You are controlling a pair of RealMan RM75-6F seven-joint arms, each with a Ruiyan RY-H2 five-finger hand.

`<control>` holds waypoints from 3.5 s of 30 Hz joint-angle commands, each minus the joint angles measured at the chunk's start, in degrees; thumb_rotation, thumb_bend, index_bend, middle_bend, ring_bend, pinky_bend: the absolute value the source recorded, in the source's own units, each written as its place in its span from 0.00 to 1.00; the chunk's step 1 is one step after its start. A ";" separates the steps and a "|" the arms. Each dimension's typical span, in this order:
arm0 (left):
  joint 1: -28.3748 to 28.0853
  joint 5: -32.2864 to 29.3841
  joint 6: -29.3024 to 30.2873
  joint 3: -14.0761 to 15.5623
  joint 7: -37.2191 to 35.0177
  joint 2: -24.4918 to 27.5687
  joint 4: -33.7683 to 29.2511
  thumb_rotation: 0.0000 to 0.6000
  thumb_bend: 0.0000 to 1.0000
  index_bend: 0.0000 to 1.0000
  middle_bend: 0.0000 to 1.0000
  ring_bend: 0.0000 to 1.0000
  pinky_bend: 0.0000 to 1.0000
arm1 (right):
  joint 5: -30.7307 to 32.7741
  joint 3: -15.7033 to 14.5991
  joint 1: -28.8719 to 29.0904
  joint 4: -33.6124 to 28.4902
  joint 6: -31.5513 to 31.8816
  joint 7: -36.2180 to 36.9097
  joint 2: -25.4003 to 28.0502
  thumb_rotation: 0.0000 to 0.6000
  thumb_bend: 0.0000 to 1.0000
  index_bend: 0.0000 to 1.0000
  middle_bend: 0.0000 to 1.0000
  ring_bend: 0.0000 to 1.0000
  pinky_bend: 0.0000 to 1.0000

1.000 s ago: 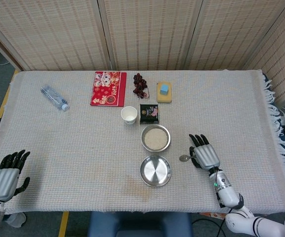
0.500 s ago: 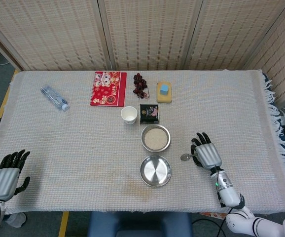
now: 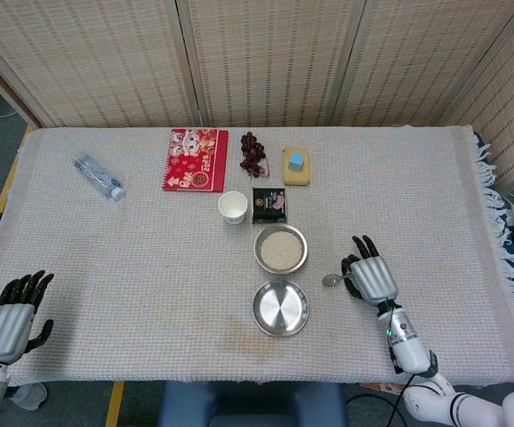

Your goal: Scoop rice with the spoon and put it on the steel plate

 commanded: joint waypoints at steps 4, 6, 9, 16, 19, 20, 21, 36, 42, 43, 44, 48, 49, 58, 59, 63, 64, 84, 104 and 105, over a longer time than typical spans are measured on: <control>-0.03 0.03 0.00 0.02 0.18 0.03 -0.19 1.00 0.42 0.00 0.00 0.00 0.08 | -0.05 0.14 -0.09 0.10 0.22 -0.20 -0.09 1.00 0.37 0.93 0.54 0.10 0.01; 0.00 0.04 0.02 0.05 0.20 0.01 -0.20 1.00 0.42 0.00 0.00 0.00 0.08 | 0.03 0.19 -0.12 0.08 0.20 -0.34 -0.09 1.00 0.37 0.94 0.55 0.10 0.01; -0.03 0.04 0.00 0.04 0.11 0.06 -0.20 1.00 0.42 0.00 0.00 0.00 0.08 | 0.22 0.33 -0.10 -0.03 -0.02 -0.33 -0.03 1.00 0.37 0.95 0.55 0.10 0.01; -0.07 -0.05 -0.12 0.00 -0.17 0.08 -0.06 1.00 0.42 0.00 0.00 0.00 0.08 | 0.90 0.80 0.19 -0.86 -1.03 -0.10 0.61 1.00 0.37 0.95 0.56 0.11 0.01; -0.07 0.08 -0.09 0.03 -0.40 0.12 0.00 1.00 0.42 0.00 0.00 0.00 0.08 | 1.32 1.23 0.47 -1.79 -1.52 -0.43 1.34 1.00 0.37 0.95 0.56 0.11 0.01; -0.06 0.15 -0.04 0.04 -0.44 0.17 -0.06 1.00 0.42 0.00 0.00 0.00 0.08 | 1.46 1.47 0.67 -2.40 -1.69 -0.82 1.85 1.00 0.37 0.95 0.56 0.11 0.02; -0.06 0.20 -0.01 0.04 -0.46 0.20 -0.09 1.00 0.42 0.00 0.00 0.00 0.08 | 1.56 1.69 0.84 -3.00 -1.78 -1.11 2.31 1.00 0.37 0.95 0.56 0.11 0.02; 0.17 1.51 0.60 0.58 -0.57 0.47 -0.81 1.00 0.42 0.00 0.00 0.00 0.08 | 3.44 7.50 9.46 -11.82 -6.65 -14.79 8.59 1.00 0.37 0.95 0.56 0.11 0.01; 0.41 2.02 1.06 0.76 -0.77 0.54 -0.90 1.00 0.42 0.00 0.00 0.00 0.08 | 6.63 9.49 15.20 -10.67 -12.00 -21.17 6.93 1.00 0.37 0.95 0.56 0.11 0.02; 0.44 2.05 1.10 0.77 -0.78 0.53 -0.90 1.00 0.42 0.00 0.00 0.00 0.08 | 7.21 9.63 15.85 -10.28 -12.57 -22.07 6.57 1.00 0.37 0.95 0.56 0.11 0.02; 0.47 2.15 1.20 0.79 -0.78 0.63 -1.05 1.00 0.42 0.00 0.00 0.00 0.08 | 7.94 9.64 16.77 -9.59 -13.52 -23.46 6.04 1.00 0.37 0.95 0.56 0.11 0.01; 0.64 2.46 1.50 0.90 -0.93 0.89 -1.19 1.00 0.42 0.00 0.00 0.00 0.08 | 10.59 9.19 19.03 -7.60 -16.14 -27.87 4.82 1.00 0.37 0.95 0.56 0.11 0.01; 0.70 2.54 1.58 0.92 -1.18 0.96 -1.19 1.00 0.42 0.00 0.00 0.00 0.09 | 11.31 9.09 19.48 -7.23 -16.49 -28.87 4.55 1.00 0.37 0.95 0.56 0.11 0.01; 0.76 3.14 1.67 1.01 -2.45 1.44 -1.21 1.00 0.42 0.00 0.00 0.00 0.09 | 14.70 7.88 22.40 -5.89 -17.55 -34.99 2.92 1.00 0.38 0.95 0.56 0.11 0.01; 0.77 3.12 1.69 0.98 -2.45 1.47 -1.23 1.00 0.42 0.00 0.00 0.00 0.09 | 15.03 7.76 22.73 -6.13 -17.52 -35.63 2.86 1.00 0.38 0.95 0.56 0.11 0.01; 0.90 3.29 1.92 1.04 -2.29 1.49 -1.32 1.00 0.42 0.00 0.00 0.00 0.09 | 15.98 6.94 23.65 -6.87 -17.53 -38.09 2.78 1.00 0.38 0.95 0.56 0.11 0.01; 0.95 3.44 2.06 1.06 -2.25 1.49 -1.38 1.00 0.42 0.00 0.00 0.00 0.09 | 16.42 6.73 23.82 -7.21 -17.55 -38.59 2.74 1.00 0.38 0.95 0.56 0.11 0.01; 1.01 4.53 1.50 1.73 -4.03 2.42 -2.19 1.00 0.42 0.00 0.00 0.00 0.09 | 26.88 8.34 24.24 -13.12 -19.47 -31.46 4.06 1.00 0.38 0.95 0.56 0.14 0.01; 1.55 5.59 3.53 1.28 -3.66 1.73 -0.97 1.00 0.42 0.00 0.00 0.00 0.10 | 34.02 8.14 23.31 -13.71 -21.53 -19.09 8.46 1.00 0.38 0.95 0.56 0.14 0.01; 1.61 5.84 3.82 1.26 -3.83 1.60 -0.75 1.00 0.42 0.00 0.00 0.00 0.10 | 34.14 8.09 23.40 -13.45 -21.48 -18.92 8.39 1.00 0.38 0.95 0.56 0.14 0.01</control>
